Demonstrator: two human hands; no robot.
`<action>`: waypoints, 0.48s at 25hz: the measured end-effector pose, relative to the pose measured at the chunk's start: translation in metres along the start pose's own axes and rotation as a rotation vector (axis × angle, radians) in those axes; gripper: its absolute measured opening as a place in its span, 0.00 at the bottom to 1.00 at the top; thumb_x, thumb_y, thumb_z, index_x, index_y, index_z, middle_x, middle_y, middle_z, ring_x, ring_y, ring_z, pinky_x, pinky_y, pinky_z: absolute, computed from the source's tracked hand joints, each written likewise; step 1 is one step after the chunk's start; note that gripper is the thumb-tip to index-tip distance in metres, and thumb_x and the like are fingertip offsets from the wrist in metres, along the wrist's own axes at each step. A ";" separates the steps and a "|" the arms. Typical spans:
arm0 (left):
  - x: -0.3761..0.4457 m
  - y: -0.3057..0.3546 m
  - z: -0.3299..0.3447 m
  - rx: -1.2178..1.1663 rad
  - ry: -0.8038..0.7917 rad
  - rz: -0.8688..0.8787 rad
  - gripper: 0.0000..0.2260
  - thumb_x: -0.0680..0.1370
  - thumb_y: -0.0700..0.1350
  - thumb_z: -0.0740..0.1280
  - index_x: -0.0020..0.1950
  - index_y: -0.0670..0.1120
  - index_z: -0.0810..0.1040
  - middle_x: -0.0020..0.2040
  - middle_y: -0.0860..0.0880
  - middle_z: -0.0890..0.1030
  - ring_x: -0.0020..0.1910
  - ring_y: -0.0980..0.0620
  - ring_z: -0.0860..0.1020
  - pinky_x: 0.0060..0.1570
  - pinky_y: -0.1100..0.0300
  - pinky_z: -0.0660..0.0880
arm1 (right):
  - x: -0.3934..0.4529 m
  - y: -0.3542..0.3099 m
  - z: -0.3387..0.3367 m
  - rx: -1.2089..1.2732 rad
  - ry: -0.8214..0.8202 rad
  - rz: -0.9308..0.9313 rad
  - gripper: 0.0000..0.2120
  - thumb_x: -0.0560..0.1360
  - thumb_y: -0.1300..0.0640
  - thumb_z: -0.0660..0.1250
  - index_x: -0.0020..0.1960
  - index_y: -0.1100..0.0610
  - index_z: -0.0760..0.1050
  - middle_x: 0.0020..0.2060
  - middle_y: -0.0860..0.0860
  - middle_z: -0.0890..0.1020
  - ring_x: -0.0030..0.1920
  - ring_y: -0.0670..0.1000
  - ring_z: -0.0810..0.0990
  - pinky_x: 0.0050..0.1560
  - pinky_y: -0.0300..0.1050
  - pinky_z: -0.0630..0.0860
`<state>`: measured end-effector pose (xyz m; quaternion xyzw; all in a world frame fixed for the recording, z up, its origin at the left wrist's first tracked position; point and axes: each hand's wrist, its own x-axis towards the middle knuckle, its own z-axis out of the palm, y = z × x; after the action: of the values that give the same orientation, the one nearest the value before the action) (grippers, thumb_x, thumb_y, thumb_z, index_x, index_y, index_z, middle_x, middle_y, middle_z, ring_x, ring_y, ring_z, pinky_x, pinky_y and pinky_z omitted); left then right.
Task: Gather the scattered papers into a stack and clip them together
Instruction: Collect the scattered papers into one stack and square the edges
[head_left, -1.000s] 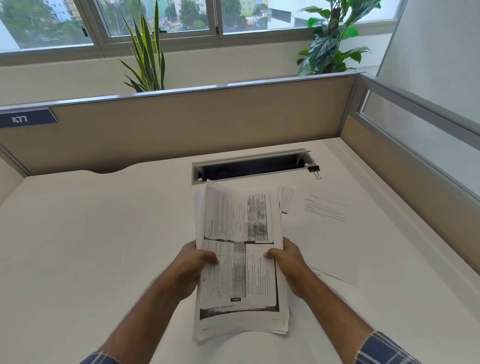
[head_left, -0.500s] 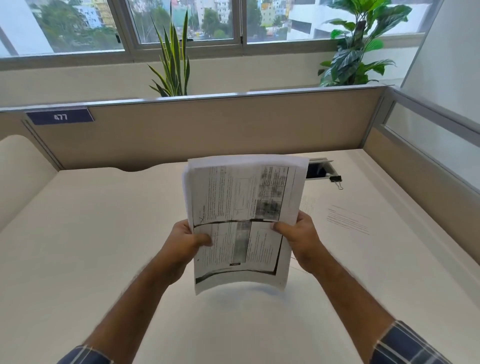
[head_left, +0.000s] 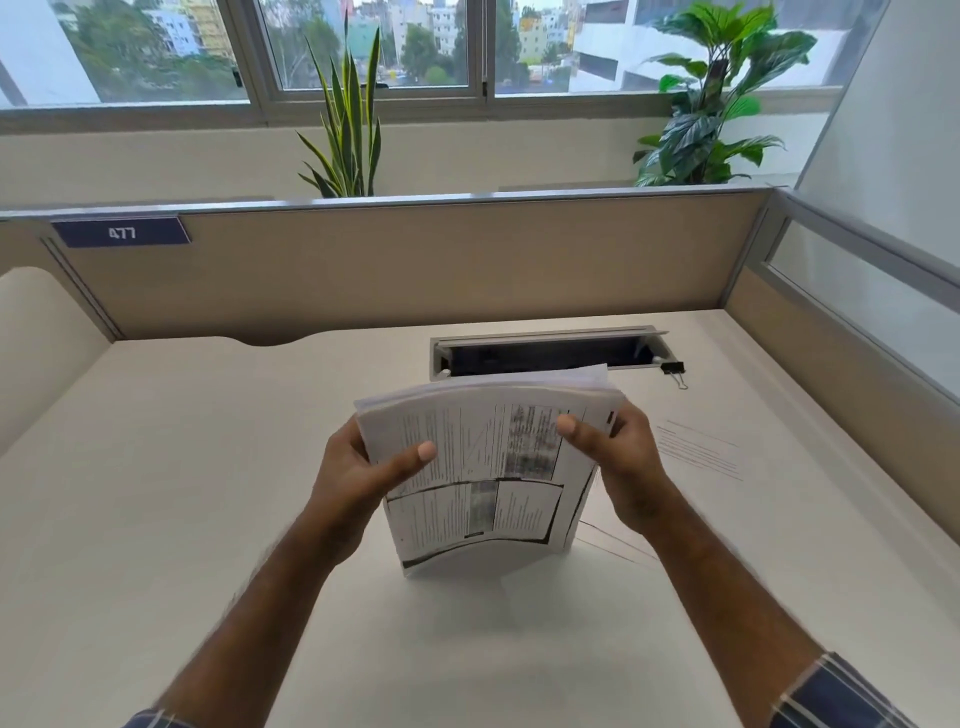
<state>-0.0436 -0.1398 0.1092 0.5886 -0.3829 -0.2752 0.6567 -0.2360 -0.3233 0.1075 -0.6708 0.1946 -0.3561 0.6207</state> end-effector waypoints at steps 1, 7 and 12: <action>0.001 0.003 0.006 0.000 0.053 0.047 0.26 0.65 0.60 0.76 0.58 0.50 0.81 0.50 0.50 0.85 0.49 0.52 0.84 0.39 0.62 0.80 | 0.002 -0.006 0.001 0.014 0.034 -0.022 0.30 0.63 0.37 0.74 0.57 0.56 0.77 0.46 0.56 0.85 0.47 0.56 0.85 0.42 0.47 0.82; 0.005 0.011 0.040 -0.027 0.355 0.040 0.22 0.72 0.66 0.63 0.36 0.48 0.82 0.31 0.55 0.80 0.30 0.60 0.78 0.26 0.67 0.72 | 0.008 -0.015 0.016 -0.048 0.237 -0.040 0.28 0.75 0.37 0.58 0.46 0.63 0.78 0.33 0.50 0.82 0.34 0.50 0.83 0.31 0.37 0.78; 0.010 0.015 0.040 -0.030 0.389 -0.013 0.21 0.69 0.65 0.62 0.30 0.49 0.75 0.28 0.53 0.77 0.28 0.59 0.76 0.26 0.65 0.70 | 0.012 -0.020 0.019 0.003 0.345 -0.074 0.22 0.73 0.45 0.60 0.39 0.63 0.78 0.28 0.47 0.80 0.31 0.45 0.81 0.28 0.34 0.74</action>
<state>-0.0727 -0.1681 0.1260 0.6233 -0.2409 -0.1664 0.7251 -0.2182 -0.3154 0.1296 -0.6055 0.2727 -0.4888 0.5657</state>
